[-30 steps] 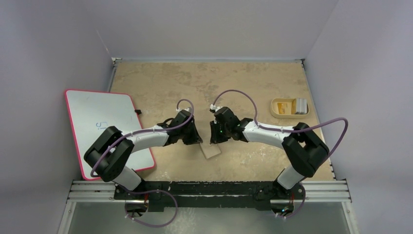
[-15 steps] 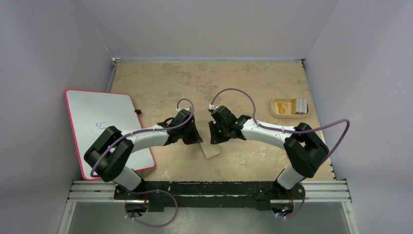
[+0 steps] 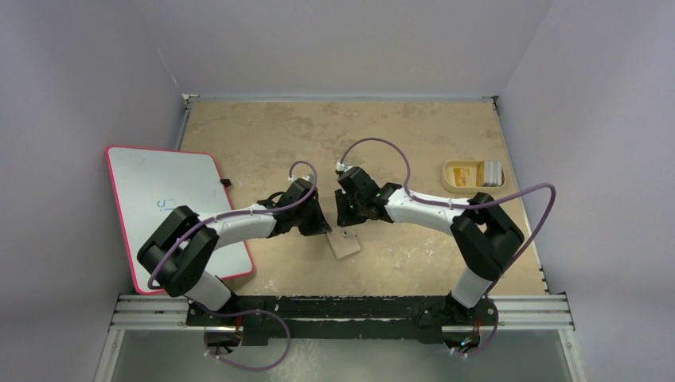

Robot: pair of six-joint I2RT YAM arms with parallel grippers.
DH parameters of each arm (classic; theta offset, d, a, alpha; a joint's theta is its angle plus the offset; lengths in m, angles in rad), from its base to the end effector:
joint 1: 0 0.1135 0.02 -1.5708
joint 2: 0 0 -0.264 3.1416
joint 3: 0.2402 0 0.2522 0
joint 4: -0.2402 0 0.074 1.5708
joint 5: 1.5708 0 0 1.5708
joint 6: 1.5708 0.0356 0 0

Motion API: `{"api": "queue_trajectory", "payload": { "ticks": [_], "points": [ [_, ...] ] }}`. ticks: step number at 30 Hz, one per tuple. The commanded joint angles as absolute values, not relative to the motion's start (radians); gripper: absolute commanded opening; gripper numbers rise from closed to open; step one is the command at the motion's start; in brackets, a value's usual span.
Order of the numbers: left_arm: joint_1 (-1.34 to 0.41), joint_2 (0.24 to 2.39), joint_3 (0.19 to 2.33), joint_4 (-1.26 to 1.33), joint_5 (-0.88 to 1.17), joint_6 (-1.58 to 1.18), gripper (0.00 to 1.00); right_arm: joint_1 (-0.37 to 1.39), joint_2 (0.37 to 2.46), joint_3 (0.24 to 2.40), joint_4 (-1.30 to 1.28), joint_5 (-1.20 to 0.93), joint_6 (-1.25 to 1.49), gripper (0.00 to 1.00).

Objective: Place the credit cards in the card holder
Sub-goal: Close the card holder at the center of the board.

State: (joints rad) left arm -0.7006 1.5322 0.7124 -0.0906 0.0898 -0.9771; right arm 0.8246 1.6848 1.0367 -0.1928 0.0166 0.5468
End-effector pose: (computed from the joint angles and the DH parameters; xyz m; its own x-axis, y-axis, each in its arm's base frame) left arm 0.2181 -0.1881 0.1527 -0.9048 -0.3169 -0.2845 -0.1177 0.8281 -0.5481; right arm 0.2412 0.2600 0.1941 -0.8100 -0.1103 -0.5760 -0.3576 0.8713 0.3361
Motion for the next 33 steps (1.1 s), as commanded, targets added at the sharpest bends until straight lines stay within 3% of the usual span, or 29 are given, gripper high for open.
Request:
{"api": "queue_trajectory", "payload": {
  "ticks": [1, 16, 33],
  "points": [
    [-0.698, 1.504, 0.722, -0.059, 0.071, -0.98, 0.0, 0.83, 1.703, 1.062, -0.162, 0.006, 0.519, 0.28],
    [-0.697, 1.507, 0.723, -0.059, 0.07, -0.99, 0.0, 0.839, 1.618, 0.976, -0.146, -0.077, 0.537, 0.22],
    [-0.698, 1.516, 0.731, -0.068, 0.067, -0.983, 0.0, 0.826, 1.568, 0.984, -0.233, 0.001, 0.567, 0.28]
  ]
}}
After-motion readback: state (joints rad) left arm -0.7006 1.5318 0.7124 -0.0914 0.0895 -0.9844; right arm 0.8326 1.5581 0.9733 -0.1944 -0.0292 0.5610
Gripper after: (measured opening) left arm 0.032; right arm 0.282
